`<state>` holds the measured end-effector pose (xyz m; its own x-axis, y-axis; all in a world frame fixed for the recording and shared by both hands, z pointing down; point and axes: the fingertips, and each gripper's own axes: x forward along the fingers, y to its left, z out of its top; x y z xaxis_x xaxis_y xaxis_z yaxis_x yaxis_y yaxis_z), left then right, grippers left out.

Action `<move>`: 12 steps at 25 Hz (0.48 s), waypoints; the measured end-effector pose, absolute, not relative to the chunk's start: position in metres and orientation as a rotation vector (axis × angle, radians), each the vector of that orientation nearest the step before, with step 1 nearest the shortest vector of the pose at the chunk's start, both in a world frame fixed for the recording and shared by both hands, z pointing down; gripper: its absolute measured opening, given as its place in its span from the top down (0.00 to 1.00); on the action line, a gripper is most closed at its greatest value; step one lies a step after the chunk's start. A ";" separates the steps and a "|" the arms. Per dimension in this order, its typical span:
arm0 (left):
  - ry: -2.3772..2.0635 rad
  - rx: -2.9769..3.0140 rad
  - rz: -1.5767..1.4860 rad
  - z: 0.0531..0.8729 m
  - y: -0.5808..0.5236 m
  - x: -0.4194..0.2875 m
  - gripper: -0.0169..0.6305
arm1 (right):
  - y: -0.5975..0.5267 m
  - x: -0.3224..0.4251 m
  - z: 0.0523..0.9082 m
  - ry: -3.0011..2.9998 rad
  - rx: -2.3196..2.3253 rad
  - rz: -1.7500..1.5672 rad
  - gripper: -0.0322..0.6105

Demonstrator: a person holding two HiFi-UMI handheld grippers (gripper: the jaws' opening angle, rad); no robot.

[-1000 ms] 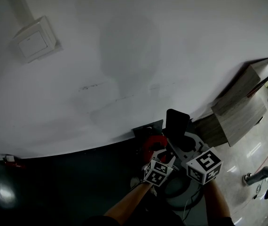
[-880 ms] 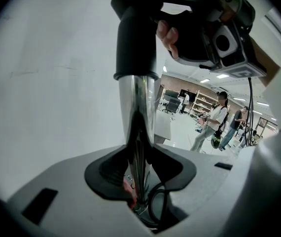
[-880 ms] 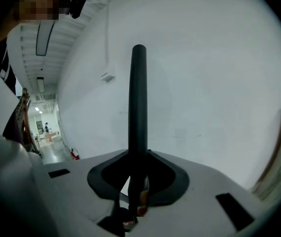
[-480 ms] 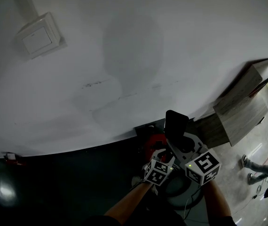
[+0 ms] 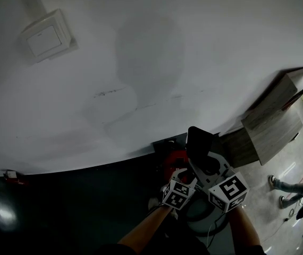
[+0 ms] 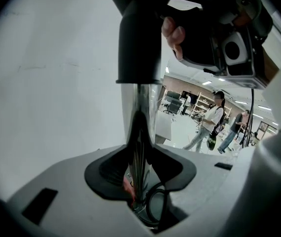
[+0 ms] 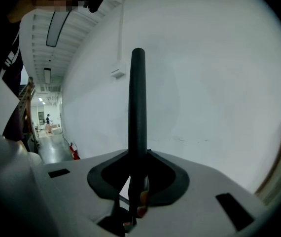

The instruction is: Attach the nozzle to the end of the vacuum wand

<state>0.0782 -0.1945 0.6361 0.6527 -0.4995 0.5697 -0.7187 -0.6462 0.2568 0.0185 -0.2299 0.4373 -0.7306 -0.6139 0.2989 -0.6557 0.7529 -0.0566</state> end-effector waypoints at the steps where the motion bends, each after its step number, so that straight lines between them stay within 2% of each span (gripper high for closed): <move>1: -0.950 2.405 0.632 0.636 -0.194 0.078 0.74 | -0.229 0.018 0.436 -2.692 0.998 0.222 0.81; 6: -0.966 2.399 0.643 0.637 -0.196 0.076 0.74 | -0.236 0.019 0.442 -2.718 0.982 0.338 0.81; 12: -0.951 2.401 0.645 0.639 -0.197 0.073 0.74 | -0.236 0.014 0.443 -2.682 0.976 0.300 0.80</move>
<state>0.0726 -0.1966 0.6390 0.6483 -0.4963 0.5774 -0.7200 -0.6462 0.2530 0.0137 -0.2361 0.4434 -0.7364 -0.5960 0.3203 -0.6520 0.7515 -0.1006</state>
